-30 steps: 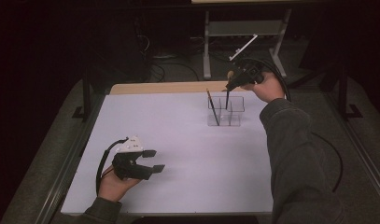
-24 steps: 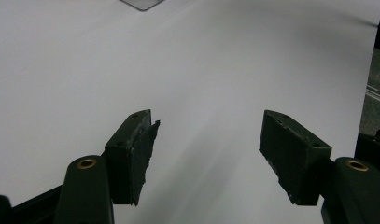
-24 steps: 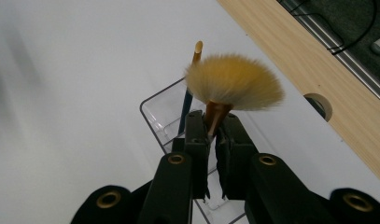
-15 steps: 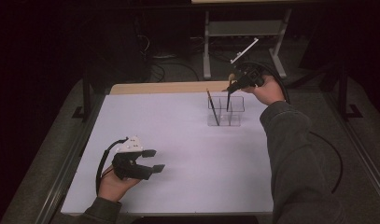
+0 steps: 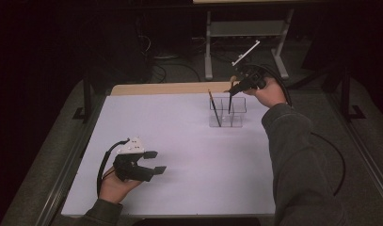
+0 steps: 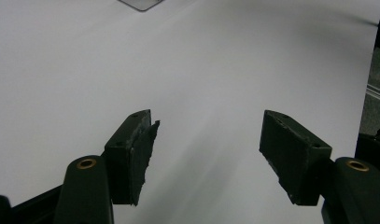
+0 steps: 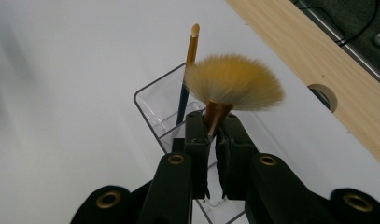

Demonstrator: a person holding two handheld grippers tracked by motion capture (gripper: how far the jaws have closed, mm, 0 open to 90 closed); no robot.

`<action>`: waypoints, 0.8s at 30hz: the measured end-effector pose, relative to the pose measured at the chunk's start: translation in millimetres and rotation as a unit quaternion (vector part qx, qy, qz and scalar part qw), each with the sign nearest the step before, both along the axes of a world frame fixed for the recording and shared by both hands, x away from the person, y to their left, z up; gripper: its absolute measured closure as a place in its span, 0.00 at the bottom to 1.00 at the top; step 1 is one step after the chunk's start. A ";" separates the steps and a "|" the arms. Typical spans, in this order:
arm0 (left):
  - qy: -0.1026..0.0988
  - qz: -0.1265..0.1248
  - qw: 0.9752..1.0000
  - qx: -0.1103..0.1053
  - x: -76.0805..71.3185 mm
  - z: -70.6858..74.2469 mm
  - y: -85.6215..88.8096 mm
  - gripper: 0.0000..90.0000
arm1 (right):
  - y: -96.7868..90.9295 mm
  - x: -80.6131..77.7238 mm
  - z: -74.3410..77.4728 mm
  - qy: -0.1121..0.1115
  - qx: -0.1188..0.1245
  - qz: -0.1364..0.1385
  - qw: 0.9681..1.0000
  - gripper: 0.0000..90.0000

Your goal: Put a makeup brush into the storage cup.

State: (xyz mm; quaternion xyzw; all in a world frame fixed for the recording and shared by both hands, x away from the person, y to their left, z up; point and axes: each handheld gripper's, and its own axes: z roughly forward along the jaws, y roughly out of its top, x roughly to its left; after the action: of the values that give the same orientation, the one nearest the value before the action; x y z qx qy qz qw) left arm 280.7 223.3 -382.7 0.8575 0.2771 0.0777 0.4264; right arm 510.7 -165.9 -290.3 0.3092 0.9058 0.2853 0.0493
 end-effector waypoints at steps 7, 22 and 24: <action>-0.002 -0.002 1.000 0.005 0.5 0.3 0.4 0.38 | -0.1 0.7 -3.9 -0.002 0.002 0.001 1.000 0.92; 0.000 -0.003 1.000 0.005 0.6 -0.6 -0.3 0.38 | 1.9 1.8 -14.6 0.006 -0.001 -0.002 1.000 0.91; -0.001 -0.003 1.000 0.005 0.6 -0.4 -0.1 0.38 | 2.9 1.8 -15.6 0.009 -0.002 -0.002 1.000 0.91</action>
State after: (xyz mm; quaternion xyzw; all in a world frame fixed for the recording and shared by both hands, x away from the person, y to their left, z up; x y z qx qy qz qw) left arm 281.3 223.2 -383.1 0.8605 0.2737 0.0781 0.4226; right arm 512.5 -163.0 -305.9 0.3137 0.9060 0.2810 0.0422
